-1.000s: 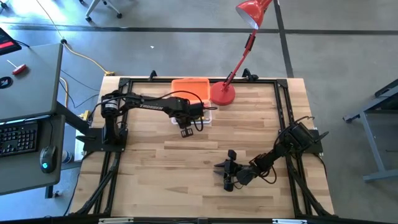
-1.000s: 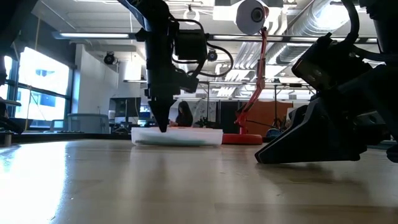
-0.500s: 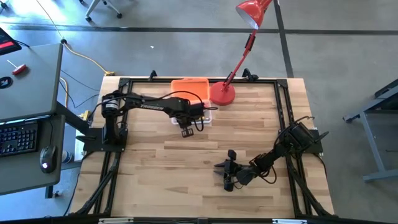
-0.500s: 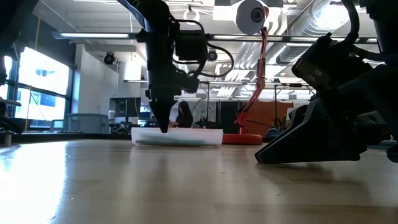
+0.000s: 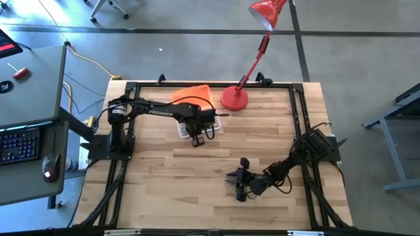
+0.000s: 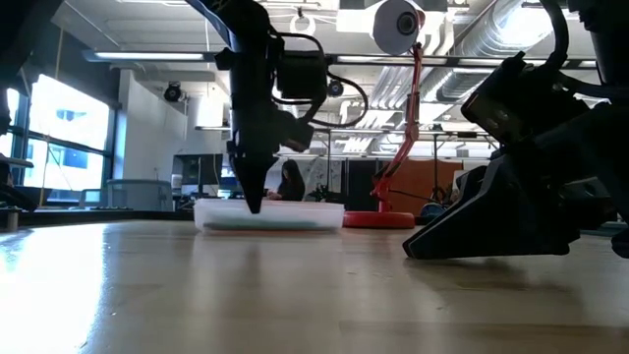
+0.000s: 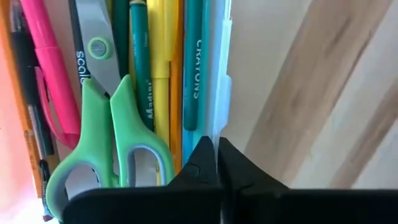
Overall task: Pick & place school supplies into a supply box
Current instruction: Close the orange supply box
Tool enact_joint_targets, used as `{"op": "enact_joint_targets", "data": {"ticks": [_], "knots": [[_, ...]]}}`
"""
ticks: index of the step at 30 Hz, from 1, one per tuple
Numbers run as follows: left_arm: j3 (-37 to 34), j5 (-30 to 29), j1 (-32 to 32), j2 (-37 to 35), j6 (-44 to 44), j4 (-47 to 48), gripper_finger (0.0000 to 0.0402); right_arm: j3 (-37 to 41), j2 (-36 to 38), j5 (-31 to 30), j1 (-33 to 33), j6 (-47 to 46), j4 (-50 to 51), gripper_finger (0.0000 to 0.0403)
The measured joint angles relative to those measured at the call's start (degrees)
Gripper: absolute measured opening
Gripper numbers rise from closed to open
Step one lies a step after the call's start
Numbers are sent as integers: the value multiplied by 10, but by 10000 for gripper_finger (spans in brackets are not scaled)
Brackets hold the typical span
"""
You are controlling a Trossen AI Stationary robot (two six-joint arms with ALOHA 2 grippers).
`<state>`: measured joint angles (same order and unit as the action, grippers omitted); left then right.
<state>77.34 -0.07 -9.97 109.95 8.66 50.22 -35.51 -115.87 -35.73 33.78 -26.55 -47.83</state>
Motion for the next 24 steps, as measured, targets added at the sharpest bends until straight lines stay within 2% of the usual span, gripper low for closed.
{"op": "enact_joint_targets", "data": {"ticks": [5, 14, 24], "knots": [[1, 35, 36, 0, 18, 30, 38, 0, 0, 0, 0, 0, 1, 103], [7, 77, 139, 2, 83, 35, 34, 0, 0, -1, 0, 0, 1, 103], [6, 87, 217, 3, 111, -56, 92, 0, 0, -1, 0, -18, 0, 103]]}}
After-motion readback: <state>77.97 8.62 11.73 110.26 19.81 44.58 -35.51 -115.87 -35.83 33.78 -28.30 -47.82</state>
